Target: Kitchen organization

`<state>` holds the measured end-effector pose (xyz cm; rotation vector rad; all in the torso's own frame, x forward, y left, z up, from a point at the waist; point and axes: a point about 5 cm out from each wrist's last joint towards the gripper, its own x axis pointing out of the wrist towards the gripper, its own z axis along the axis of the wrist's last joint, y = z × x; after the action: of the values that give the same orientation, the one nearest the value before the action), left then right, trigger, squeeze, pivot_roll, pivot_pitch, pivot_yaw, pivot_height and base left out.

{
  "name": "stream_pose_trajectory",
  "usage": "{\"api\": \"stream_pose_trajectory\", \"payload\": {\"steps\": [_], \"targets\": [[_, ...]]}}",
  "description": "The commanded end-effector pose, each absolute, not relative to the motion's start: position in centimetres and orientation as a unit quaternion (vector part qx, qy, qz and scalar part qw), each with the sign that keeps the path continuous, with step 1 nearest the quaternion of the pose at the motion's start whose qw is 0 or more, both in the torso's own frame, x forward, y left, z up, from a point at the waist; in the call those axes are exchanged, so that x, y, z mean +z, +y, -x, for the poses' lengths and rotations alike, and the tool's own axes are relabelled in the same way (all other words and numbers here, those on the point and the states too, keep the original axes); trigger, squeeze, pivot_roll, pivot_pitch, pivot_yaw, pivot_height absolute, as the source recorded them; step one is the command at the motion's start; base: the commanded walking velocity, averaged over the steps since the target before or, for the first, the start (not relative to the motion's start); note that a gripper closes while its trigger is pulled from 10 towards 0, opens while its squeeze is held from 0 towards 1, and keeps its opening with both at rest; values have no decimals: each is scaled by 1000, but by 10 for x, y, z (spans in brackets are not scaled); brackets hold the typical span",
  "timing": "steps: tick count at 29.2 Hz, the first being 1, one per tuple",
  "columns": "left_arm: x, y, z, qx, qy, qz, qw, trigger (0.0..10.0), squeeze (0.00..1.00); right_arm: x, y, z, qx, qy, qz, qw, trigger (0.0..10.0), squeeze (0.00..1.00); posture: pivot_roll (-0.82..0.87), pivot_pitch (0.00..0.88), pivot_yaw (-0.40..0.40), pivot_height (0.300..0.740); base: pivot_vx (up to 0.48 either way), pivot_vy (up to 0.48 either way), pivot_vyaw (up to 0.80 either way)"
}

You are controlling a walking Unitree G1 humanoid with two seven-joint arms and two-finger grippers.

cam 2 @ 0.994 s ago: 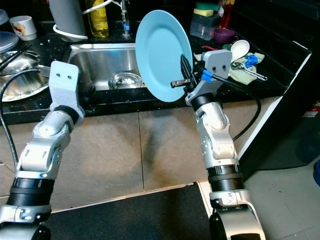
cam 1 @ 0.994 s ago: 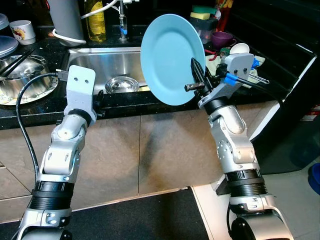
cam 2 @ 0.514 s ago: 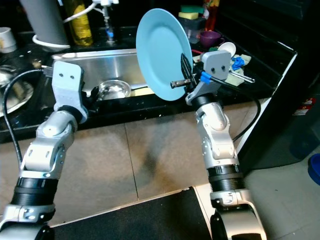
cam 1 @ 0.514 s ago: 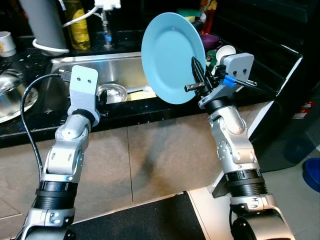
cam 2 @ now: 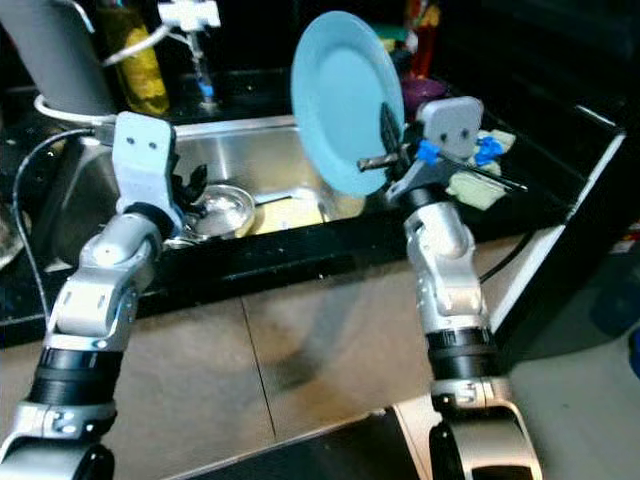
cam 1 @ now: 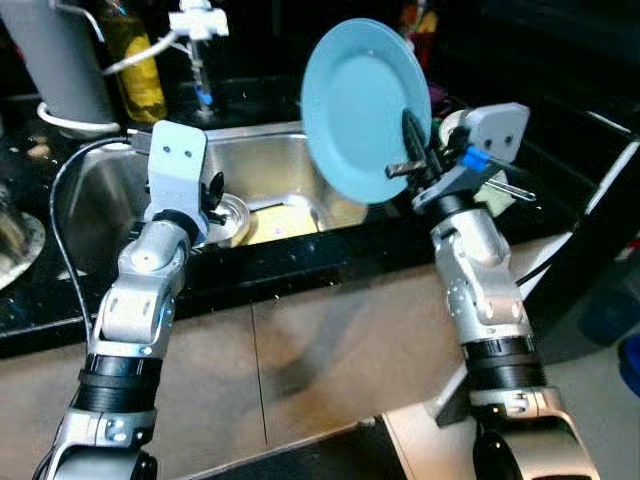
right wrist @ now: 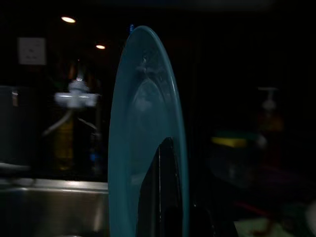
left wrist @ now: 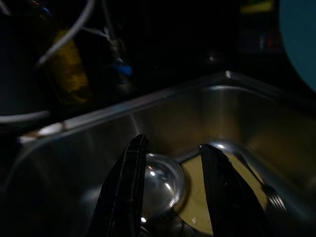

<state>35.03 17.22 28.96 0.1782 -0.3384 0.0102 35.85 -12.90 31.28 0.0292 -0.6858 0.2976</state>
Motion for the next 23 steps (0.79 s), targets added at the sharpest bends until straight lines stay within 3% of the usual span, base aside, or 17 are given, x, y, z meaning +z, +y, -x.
{"api": "stream_pose_trajectory", "payload": {"steps": [1,23], "targets": [[284,178,-350,14,-157,-93,983,10000,0,316,-123,-357,156,-344,-14,926,10000,0,-31,140,-46,740,322,0,0],[285,179,-349,16,-156,-92,983,10000,0,315,-120,-357,164,-339,-13,926,10000,0,-31,141,-50,740,310,0,0]]}}
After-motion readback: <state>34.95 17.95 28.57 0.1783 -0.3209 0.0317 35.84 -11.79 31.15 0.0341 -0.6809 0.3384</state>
